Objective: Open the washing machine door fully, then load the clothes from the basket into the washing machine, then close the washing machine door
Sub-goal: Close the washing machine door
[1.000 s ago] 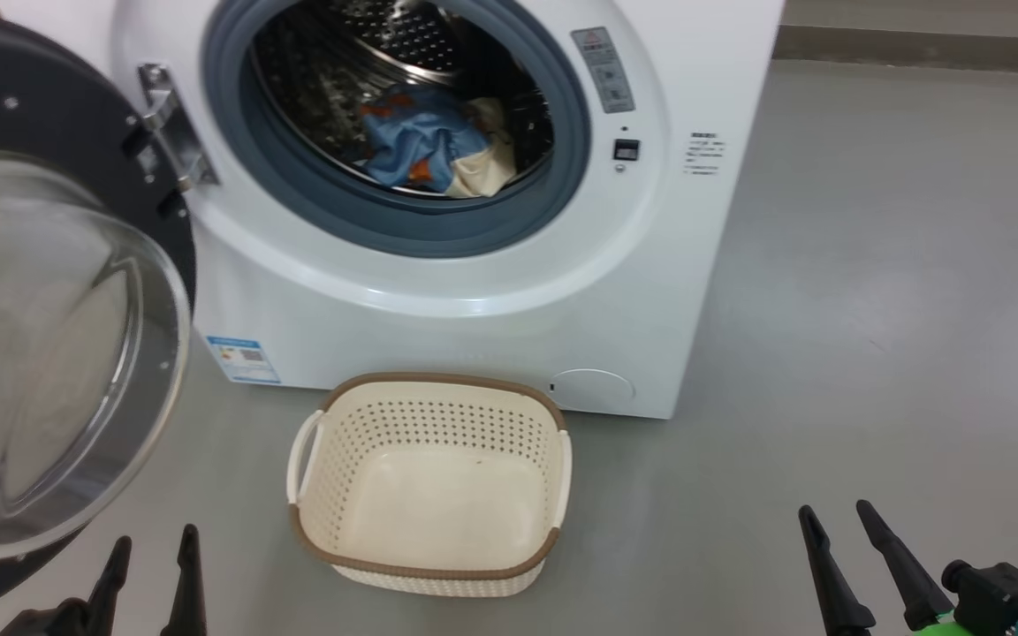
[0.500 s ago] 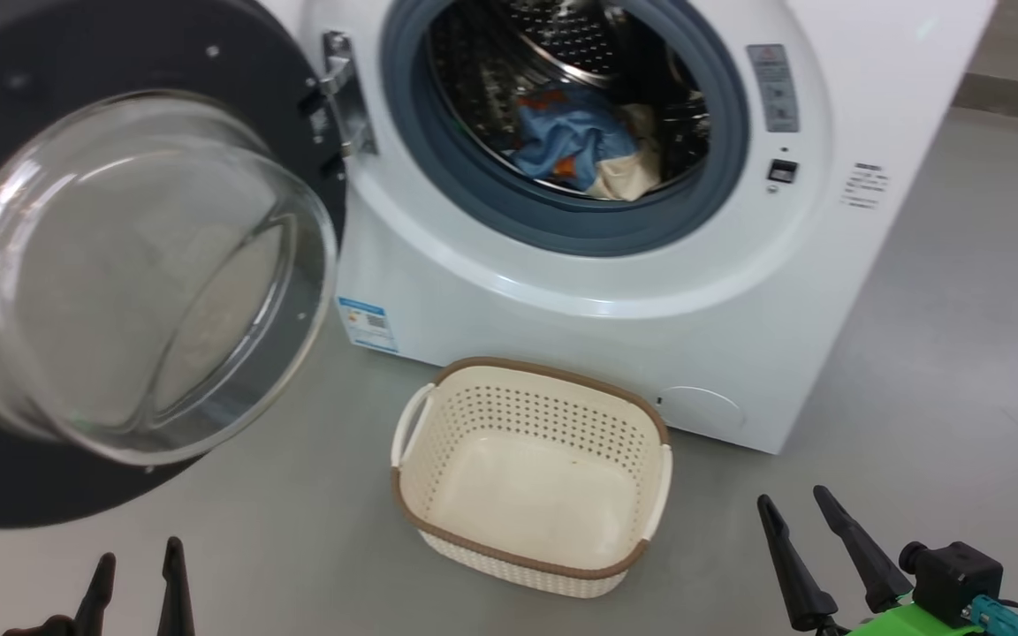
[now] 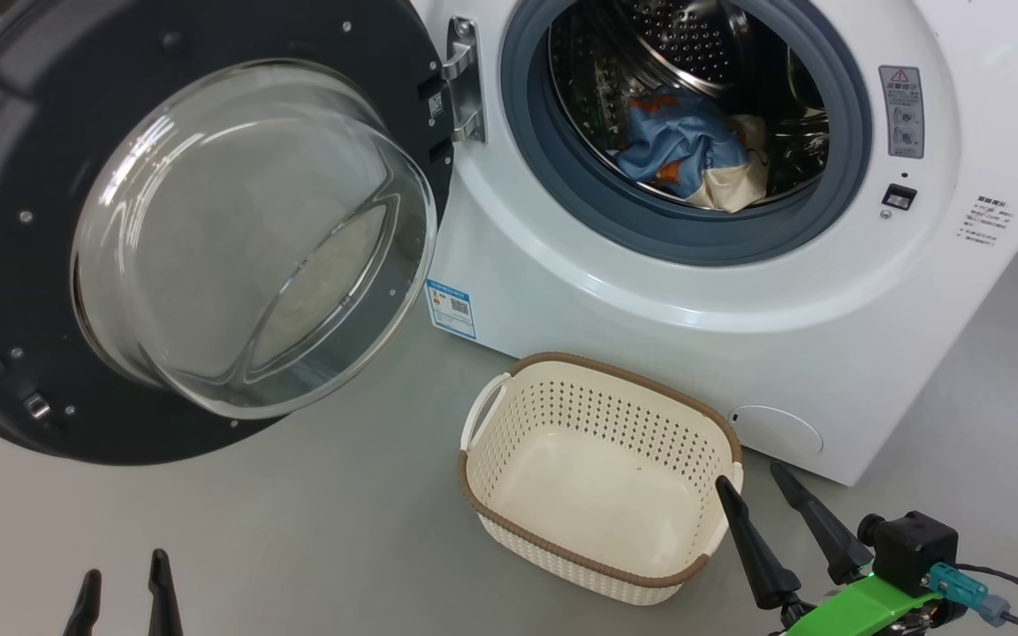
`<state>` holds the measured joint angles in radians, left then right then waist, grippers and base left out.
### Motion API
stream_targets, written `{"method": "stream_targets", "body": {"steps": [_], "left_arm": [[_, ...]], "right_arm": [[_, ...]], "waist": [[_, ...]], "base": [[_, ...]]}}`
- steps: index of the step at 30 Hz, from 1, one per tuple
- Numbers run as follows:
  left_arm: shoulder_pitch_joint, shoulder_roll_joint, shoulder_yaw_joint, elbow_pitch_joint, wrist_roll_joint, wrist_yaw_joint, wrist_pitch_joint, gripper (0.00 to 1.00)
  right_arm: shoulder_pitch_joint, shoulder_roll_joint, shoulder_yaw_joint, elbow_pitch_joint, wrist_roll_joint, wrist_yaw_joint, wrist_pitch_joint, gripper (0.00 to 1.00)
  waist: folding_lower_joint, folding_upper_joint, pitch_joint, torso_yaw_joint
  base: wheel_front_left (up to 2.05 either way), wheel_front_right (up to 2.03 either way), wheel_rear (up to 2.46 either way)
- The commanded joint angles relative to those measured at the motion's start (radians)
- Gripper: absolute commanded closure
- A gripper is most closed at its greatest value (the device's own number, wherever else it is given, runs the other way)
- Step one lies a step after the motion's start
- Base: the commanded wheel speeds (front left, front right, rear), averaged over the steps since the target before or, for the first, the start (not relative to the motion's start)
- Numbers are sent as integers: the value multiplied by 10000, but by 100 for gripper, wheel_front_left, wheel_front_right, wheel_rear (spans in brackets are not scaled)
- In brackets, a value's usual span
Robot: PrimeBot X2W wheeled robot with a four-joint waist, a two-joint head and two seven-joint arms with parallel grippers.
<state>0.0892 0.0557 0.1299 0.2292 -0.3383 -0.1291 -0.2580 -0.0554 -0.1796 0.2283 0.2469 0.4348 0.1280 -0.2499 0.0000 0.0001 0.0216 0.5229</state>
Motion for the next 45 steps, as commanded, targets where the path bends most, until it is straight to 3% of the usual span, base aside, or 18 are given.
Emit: {"method": "stream_targets", "body": {"steps": [1,12,15,16,21,29,36,39,45], "left_arm": [[-130,95,364,-319,38,-13,-38,0],[-12,-33,560,-719,-108,-14,-38,0],[-72,-28,645,-914,-57,-14,-38,91],[-118,19,697,-1011,-47,-14,-38,100],[-798,884,1385,-1927,-489,-15,-38,100],[-2715,3336,2211,-2205,-1637,-15,-38,100],[-4385,5126,2539,-644,-3311,-15,-38,100],[-4936,5922,2238,477,-4029,-15,-38,100],[-5981,6843,1553,2435,-6586,-15,706,100]], "right_arm": [[-341,-128,282,-160,79,27,-119,0],[-532,-232,565,-8,233,27,-119,0],[-467,-202,463,-19,233,27,-119,0],[-415,-191,404,-38,225,27,-119,0],[137,-21,-108,-255,106,27,-119,0],[658,209,-530,-570,-117,27,-119,0],[593,271,-621,-641,-201,27,-119,0],[518,291,-616,-645,-226,27,-119,0],[356,295,-585,-647,-276,27,-119,0]], "waist": [[0,-1,27,30],[0,-1,46,52],[0,-1,-11,21],[0,-1,-30,7],[0,-1,-147,-106],[0,-1,36,-660],[0,-1,349,-1299],[0,-1,490,-1471],[0,-1,717,-1638]], "base": [[0,0,0],[0,0,0],[0,0,0],[0,0,0],[0,0,0],[0,0,0],[0,0,0],[0,0,0],[0,0,0]]}}
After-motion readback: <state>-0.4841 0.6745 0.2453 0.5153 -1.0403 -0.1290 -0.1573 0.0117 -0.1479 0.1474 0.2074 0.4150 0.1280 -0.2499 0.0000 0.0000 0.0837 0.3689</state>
